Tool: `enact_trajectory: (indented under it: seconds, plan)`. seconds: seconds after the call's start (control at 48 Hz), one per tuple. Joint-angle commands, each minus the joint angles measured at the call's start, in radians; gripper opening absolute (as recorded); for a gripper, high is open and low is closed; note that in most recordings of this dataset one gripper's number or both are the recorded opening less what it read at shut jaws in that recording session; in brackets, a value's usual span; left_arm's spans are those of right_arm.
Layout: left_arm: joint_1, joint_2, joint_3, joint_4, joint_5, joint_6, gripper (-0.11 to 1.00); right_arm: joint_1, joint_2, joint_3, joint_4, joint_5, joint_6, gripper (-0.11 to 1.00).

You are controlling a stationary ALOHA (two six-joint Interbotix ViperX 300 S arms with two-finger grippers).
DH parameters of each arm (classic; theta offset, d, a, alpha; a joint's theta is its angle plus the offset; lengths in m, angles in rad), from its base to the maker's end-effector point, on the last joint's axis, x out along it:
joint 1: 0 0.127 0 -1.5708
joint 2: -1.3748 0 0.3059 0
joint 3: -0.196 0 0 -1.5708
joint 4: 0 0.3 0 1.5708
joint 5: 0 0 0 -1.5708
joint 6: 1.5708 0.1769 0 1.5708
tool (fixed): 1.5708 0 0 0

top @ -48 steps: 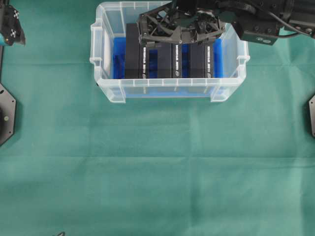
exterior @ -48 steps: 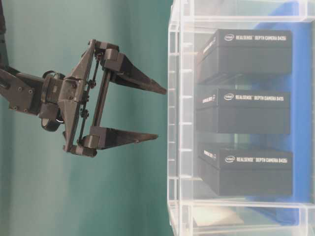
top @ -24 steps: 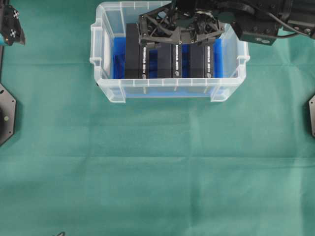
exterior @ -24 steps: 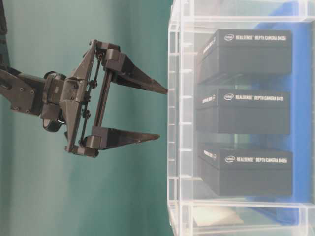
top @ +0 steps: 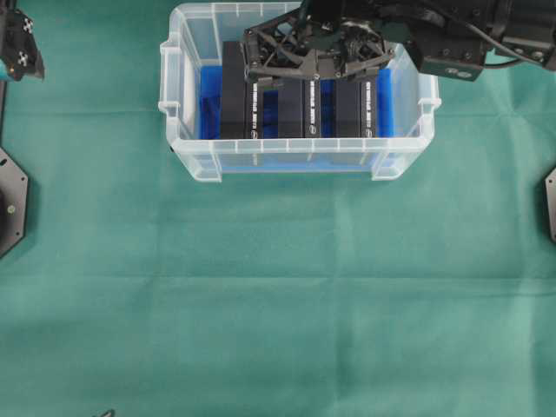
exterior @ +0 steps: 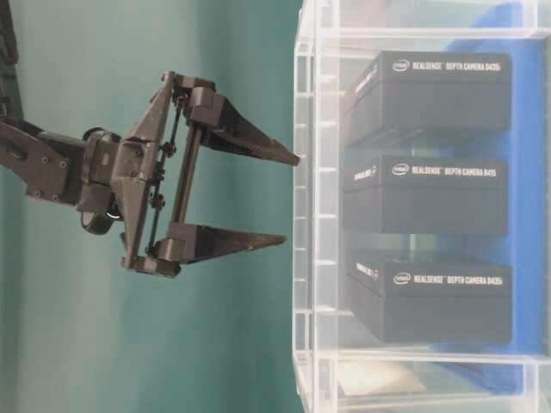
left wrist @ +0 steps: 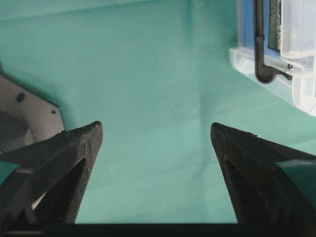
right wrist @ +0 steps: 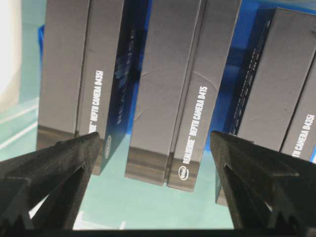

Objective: Take out the box from the case.
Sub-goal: 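Swing the open right gripper over the middle pair of black boxes, then lower the right gripper around the middle black box pair and close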

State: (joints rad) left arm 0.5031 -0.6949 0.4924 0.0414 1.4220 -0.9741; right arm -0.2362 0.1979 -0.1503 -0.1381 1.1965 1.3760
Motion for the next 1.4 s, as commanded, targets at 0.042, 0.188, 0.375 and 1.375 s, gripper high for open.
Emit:
enact_trajectory:
  seconds: [0.042, 0.188, 0.375, 1.375]
  plan:
    - [0.005, 0.0, -0.011, 0.005, -0.005, 0.0, 0.96, 0.003, -0.009, -0.023, 0.0, -0.005, -0.002, 0.96]
    - [0.005, 0.0, -0.011, 0.005, -0.005, 0.0, 0.96, 0.005, -0.005, -0.02, -0.002, -0.005, -0.003, 0.96]
    - [0.005, 0.0, -0.008, 0.005, -0.005, 0.0, 0.96, 0.003, 0.003, -0.011, -0.006, -0.008, -0.003, 0.96]
    - [0.005, -0.003, 0.003, 0.005, -0.005, 0.005, 0.96, -0.009, 0.067, 0.029, -0.011, -0.028, -0.041, 0.96]
